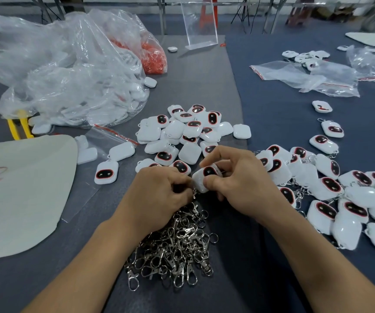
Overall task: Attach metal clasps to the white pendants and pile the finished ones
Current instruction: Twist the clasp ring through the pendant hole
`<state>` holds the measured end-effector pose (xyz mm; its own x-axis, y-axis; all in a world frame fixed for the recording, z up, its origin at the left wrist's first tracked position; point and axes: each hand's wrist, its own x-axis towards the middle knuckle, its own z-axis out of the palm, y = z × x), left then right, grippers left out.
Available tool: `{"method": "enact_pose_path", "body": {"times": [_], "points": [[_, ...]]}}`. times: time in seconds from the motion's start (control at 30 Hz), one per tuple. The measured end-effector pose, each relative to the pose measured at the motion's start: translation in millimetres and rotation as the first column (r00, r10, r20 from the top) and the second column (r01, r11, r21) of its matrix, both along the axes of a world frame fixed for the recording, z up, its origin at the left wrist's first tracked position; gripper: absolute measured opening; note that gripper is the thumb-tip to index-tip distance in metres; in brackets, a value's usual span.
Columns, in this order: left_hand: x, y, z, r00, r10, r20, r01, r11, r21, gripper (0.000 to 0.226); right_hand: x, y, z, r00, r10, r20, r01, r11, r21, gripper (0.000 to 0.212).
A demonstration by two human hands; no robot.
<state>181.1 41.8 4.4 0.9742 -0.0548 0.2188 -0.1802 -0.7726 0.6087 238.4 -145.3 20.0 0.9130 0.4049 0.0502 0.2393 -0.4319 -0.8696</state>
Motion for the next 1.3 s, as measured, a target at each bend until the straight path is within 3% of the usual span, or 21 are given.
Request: {"method": "enact_pose_path", "body": {"times": [0.4, 0.53, 0.77, 1.03, 1.3], "points": [[-1.1, -2.7, -0.7, 0.996, 0.087, -0.001, -0.087, 0.996, -0.034, 0.014, -3.7, -0.2, 1.6, 1.000, 0.007, -0.031, -0.006, 1.000, 0.028, 0.021], [-2.7, -5.5, -1.4, 0.990, 0.137, 0.030, -0.136, 0.990, -0.030, 0.012, -9.1, 3.6, -3.2, 0.996, -0.041, -0.076, 0.053, 0.985, 0.163, 0.024], [-8.1, -8.7, 0.9, 0.952, 0.255, 0.168, -0.214, 0.950, -0.228, 0.006, -7.6, 6.8, 2.6, 0.947, -0.014, -0.322, 0.160, 0.886, 0.435, 0.022], [-6.1, -5.3, 3.2, 0.970, 0.198, 0.143, -0.119, 0.893, -0.434, 0.020, -5.0, 3.8, 9.4, 0.834, 0.083, -0.545, 0.262, 0.811, 0.524, 0.017], [-3.9, -7.0, 3.7, 0.981, 0.123, 0.149, -0.037, 0.877, -0.478, 0.013, -3.2, 0.0, 10.5, 0.807, 0.132, -0.575, 0.236, 0.821, 0.519, 0.019]]}}
